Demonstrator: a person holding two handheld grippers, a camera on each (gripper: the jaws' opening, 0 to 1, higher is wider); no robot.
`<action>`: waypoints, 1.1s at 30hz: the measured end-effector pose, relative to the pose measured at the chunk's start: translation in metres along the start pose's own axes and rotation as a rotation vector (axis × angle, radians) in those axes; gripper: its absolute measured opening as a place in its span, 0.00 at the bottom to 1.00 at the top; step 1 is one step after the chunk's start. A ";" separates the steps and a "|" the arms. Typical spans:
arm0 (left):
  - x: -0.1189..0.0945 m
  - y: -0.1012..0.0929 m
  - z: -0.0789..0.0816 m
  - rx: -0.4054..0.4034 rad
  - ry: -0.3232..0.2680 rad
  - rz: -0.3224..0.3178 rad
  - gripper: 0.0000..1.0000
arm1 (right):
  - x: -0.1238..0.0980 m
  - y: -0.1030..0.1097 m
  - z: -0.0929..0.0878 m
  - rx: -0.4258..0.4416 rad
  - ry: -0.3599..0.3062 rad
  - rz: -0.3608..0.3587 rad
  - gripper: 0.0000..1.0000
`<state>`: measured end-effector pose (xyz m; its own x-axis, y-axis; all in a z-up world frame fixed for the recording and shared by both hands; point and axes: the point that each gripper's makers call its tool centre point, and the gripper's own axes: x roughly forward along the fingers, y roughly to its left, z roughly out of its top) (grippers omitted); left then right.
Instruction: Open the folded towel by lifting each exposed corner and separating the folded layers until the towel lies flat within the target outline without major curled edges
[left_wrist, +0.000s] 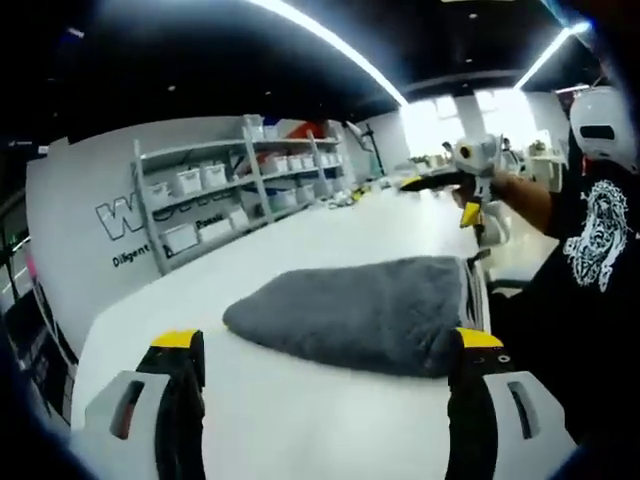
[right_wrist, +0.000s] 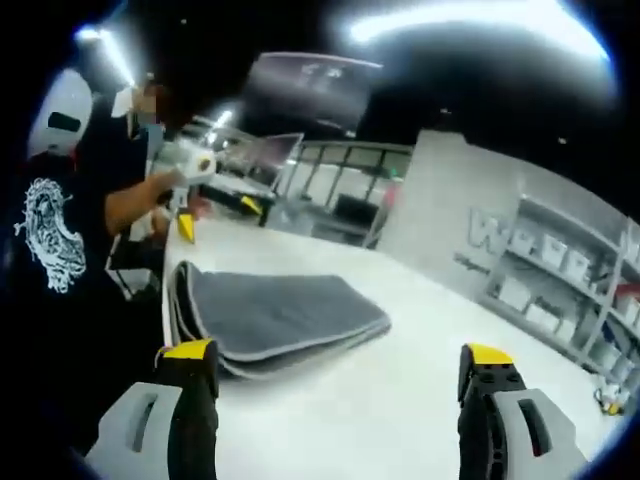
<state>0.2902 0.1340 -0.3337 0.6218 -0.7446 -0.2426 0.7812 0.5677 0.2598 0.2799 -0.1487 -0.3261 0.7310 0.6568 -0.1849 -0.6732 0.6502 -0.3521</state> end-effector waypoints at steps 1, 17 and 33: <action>0.000 -0.001 0.002 0.001 0.004 0.003 1.00 | 0.000 -0.002 0.000 0.005 0.003 -0.007 1.00; 0.008 -0.044 0.048 0.222 0.080 0.051 1.00 | 0.006 -0.029 0.028 0.029 0.031 -0.107 0.99; 0.045 -0.059 0.107 0.392 0.105 0.176 1.00 | 0.040 -0.085 0.083 0.013 0.033 -0.146 0.92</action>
<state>0.2663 0.0292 -0.2600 0.7615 -0.5973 -0.2517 0.5955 0.4914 0.6356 0.3572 -0.1460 -0.2269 0.8244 0.5419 -0.1631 -0.5607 0.7429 -0.3658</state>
